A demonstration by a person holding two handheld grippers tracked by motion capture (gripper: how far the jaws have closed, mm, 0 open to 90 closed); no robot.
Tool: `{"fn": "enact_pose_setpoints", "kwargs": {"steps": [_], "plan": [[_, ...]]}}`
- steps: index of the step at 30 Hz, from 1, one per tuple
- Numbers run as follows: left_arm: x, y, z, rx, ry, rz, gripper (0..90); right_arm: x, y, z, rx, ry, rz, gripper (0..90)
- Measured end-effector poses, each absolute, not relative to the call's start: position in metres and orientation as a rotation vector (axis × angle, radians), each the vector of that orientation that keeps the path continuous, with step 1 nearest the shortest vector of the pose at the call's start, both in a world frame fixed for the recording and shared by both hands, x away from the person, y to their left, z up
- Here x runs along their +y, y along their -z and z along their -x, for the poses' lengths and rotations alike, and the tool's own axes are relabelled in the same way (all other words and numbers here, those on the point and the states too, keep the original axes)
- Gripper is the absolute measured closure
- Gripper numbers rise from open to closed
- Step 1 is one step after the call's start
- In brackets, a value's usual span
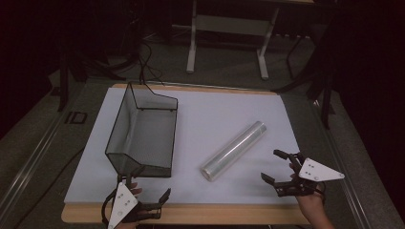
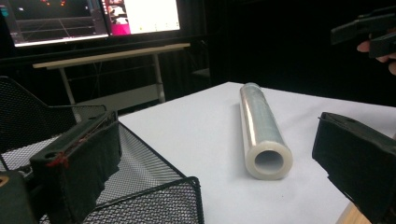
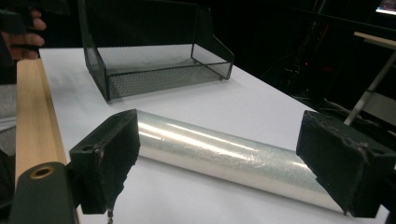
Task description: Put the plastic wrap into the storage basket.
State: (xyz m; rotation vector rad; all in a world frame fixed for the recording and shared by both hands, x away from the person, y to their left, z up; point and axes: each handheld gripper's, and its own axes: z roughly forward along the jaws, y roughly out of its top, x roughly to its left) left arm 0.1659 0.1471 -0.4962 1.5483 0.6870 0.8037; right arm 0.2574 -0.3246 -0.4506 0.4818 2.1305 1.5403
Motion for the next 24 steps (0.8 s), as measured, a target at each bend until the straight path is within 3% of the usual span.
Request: {"fn": "enact_pose_setpoints", "kwargs": {"steps": [15, 24], "plan": [[0.145, 0.497, -0.165, 0.683, -0.807, -1.561, 2.0, -0.312, 0.433, -0.269, 2.373, -1.435, -0.247, 16.4], [0.144, 0.497, -0.165, 0.674, -0.792, -1.566, 2.0, -0.301, 0.429, -0.296, 2.652, -1.200, -0.274, 11.1]]}}
